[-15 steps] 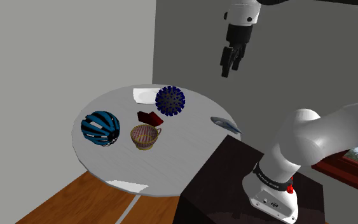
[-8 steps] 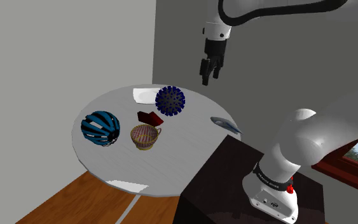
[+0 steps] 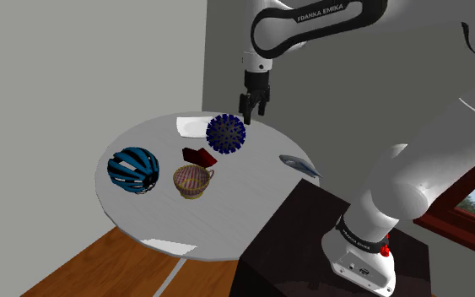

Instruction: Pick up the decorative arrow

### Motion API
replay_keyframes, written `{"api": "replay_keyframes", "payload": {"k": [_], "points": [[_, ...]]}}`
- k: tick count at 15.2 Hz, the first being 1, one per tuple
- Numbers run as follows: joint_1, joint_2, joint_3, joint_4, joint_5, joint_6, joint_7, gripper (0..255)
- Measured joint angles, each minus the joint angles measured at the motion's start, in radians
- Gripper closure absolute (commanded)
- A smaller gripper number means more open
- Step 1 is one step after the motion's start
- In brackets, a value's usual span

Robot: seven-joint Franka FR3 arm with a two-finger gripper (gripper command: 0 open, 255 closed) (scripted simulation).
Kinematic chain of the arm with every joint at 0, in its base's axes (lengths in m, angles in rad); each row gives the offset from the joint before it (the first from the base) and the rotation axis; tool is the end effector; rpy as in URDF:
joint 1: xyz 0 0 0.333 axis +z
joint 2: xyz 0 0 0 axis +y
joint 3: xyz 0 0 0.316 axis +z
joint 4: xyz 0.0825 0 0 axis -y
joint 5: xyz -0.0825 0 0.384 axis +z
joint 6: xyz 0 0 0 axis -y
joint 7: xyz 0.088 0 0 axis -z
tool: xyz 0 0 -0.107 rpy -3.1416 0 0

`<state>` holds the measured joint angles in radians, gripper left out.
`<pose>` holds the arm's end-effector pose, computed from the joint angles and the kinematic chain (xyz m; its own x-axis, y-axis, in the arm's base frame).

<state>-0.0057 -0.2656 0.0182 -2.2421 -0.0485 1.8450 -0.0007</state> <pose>0.4553 0.0022 0.4663 0.9910 0.0250 -0.1316 0.0317 -0.9983 0.0492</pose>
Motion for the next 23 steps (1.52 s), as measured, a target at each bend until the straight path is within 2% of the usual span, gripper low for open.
{"api": "replay_keyframes", "payload": {"k": [4, 10, 17, 23], "points": [[0.0, 0.153, -0.002, 0.064, 0.004, 0.075, -0.01, 0], [0.008, 0.398, 0.006, 0.217, 0.013, 0.142, -0.014, 0], [0.013, 0.674, 0.012, 0.434, 0.019, 0.175, -0.026, 0], [0.023, 0.921, 0.02, 0.692, 0.023, 0.14, -0.033, 0]]}}
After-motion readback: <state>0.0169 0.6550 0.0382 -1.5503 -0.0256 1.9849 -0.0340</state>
